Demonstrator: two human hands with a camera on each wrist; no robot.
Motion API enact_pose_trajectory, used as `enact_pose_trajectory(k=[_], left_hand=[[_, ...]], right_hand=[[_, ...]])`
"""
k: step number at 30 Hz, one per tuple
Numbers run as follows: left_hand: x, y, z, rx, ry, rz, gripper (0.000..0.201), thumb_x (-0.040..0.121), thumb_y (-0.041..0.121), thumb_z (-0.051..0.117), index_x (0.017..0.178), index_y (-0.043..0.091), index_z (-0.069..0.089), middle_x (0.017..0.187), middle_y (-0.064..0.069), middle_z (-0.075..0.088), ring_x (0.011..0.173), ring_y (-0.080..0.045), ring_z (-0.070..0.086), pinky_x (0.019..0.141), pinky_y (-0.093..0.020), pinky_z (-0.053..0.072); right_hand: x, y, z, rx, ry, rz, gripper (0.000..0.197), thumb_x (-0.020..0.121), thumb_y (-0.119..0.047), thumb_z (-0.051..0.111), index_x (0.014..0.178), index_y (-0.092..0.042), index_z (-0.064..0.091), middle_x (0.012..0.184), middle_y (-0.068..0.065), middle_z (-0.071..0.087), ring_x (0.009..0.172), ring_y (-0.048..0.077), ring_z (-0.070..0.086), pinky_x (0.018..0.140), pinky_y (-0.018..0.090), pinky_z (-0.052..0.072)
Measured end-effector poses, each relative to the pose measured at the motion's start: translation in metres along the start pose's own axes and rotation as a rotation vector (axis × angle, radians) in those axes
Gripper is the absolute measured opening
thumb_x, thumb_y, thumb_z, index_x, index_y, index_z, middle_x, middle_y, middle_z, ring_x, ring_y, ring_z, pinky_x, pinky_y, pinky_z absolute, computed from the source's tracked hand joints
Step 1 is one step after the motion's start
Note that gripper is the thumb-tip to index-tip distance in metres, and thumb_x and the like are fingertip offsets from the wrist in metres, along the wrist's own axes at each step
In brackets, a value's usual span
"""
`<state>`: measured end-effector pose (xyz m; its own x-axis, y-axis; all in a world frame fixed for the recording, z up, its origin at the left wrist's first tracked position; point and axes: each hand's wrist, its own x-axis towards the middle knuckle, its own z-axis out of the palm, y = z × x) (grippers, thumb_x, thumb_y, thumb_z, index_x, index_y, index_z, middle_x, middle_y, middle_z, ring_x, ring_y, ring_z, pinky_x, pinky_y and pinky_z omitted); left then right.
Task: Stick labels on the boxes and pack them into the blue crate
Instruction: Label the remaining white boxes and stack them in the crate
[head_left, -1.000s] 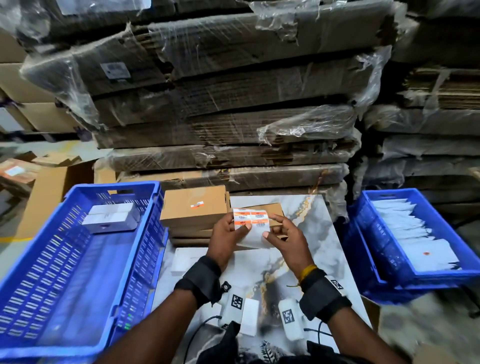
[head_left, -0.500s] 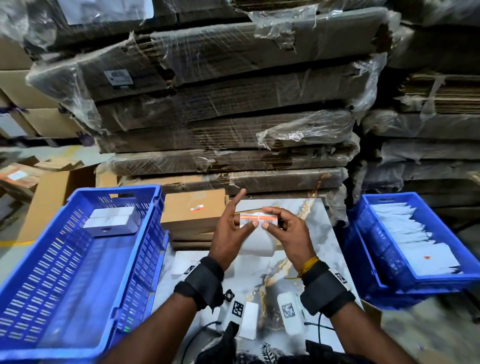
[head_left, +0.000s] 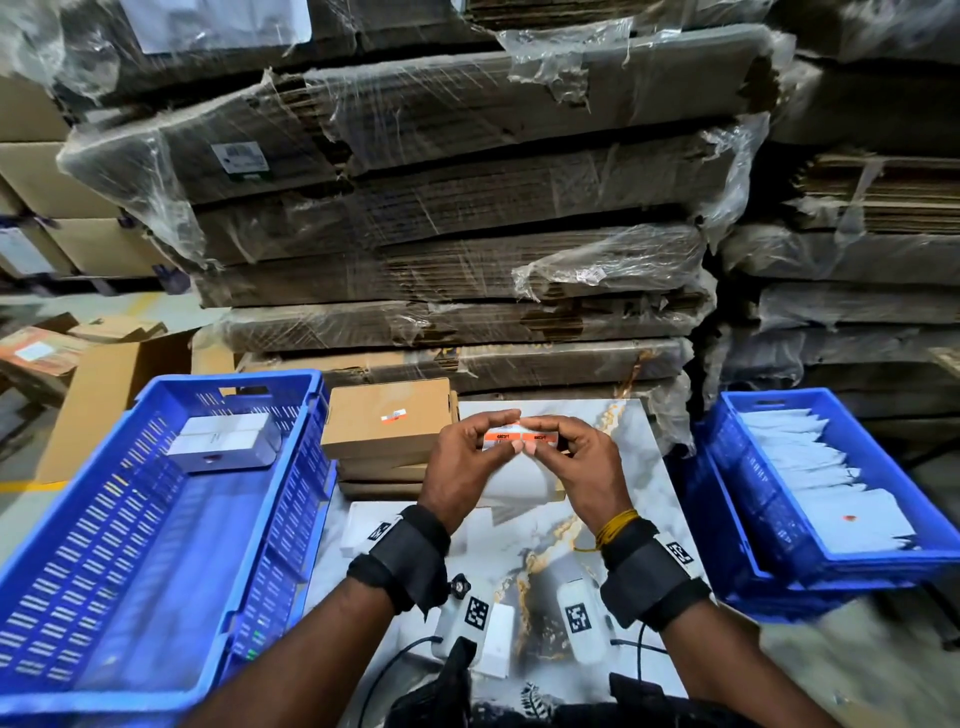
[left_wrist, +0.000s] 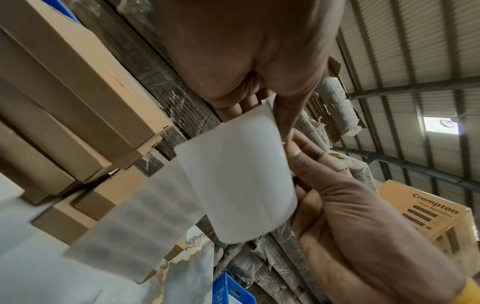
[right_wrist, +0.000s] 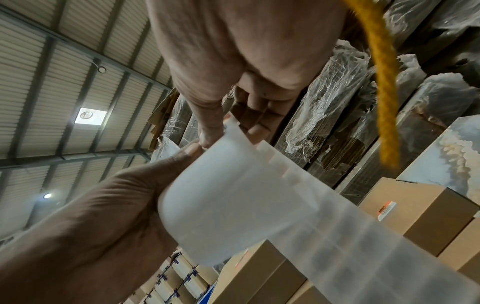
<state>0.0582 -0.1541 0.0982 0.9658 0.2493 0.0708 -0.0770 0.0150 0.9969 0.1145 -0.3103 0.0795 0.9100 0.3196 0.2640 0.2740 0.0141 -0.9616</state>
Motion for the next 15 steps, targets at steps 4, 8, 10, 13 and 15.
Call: enact_pose_trajectory(k=[4, 8, 10, 13, 15], left_hand=[[-0.0025, 0.0035, 0.0018, 0.003, -0.031, -0.015, 0.021, 0.084, 0.005, 0.073, 0.105, 0.011, 0.075, 0.101, -0.006, 0.076, 0.094, -0.022, 0.072, 0.087, -0.039, 0.056], [-0.0047, 0.0051, 0.0026, -0.047, -0.047, -0.045, 0.020, 0.084, 0.003, 0.072, 0.104, 0.004, 0.074, 0.098, -0.009, 0.076, 0.087, -0.020, 0.072, 0.081, -0.033, 0.057], [-0.0043, 0.0036, 0.0024, -0.052, -0.044, -0.061, 0.022, 0.084, 0.003, 0.072, 0.106, 0.000, 0.072, 0.100, -0.012, 0.075, 0.094, -0.026, 0.072, 0.088, -0.037, 0.057], [-0.0058, 0.0031, 0.0018, -0.049, -0.076, -0.064, 0.023, 0.084, 0.003, 0.072, 0.107, -0.001, 0.072, 0.103, -0.013, 0.075, 0.100, -0.028, 0.070, 0.093, -0.035, 0.055], [-0.0059, 0.0032, -0.0004, -0.020, -0.096, -0.069, 0.025, 0.083, 0.003, 0.074, 0.108, 0.000, 0.072, 0.101, -0.014, 0.075, 0.093, -0.024, 0.071, 0.088, -0.032, 0.057]], right_hand=[[-0.0019, -0.0014, 0.0005, -0.029, 0.021, -0.023, 0.020, 0.081, -0.010, 0.077, 0.095, -0.024, 0.077, 0.100, -0.003, 0.073, 0.098, 0.013, 0.067, 0.088, 0.037, 0.056], [-0.0044, -0.0030, -0.0005, -0.027, 0.019, -0.028, 0.020, 0.082, -0.007, 0.076, 0.094, -0.023, 0.077, 0.100, -0.003, 0.073, 0.098, 0.013, 0.068, 0.087, 0.036, 0.055], [-0.0063, -0.0048, -0.0001, -0.016, 0.018, -0.035, 0.020, 0.082, -0.006, 0.075, 0.093, -0.022, 0.077, 0.099, -0.004, 0.073, 0.098, 0.012, 0.068, 0.085, 0.032, 0.055], [-0.0089, -0.0062, 0.0007, 0.004, 0.008, -0.035, 0.019, 0.082, -0.006, 0.075, 0.093, -0.022, 0.076, 0.098, -0.003, 0.073, 0.098, 0.014, 0.068, 0.085, 0.034, 0.056], [-0.0088, -0.0038, -0.0006, 0.005, 0.005, -0.005, 0.017, 0.083, -0.006, 0.074, 0.095, -0.019, 0.076, 0.097, -0.002, 0.074, 0.096, 0.016, 0.069, 0.085, 0.038, 0.057]])
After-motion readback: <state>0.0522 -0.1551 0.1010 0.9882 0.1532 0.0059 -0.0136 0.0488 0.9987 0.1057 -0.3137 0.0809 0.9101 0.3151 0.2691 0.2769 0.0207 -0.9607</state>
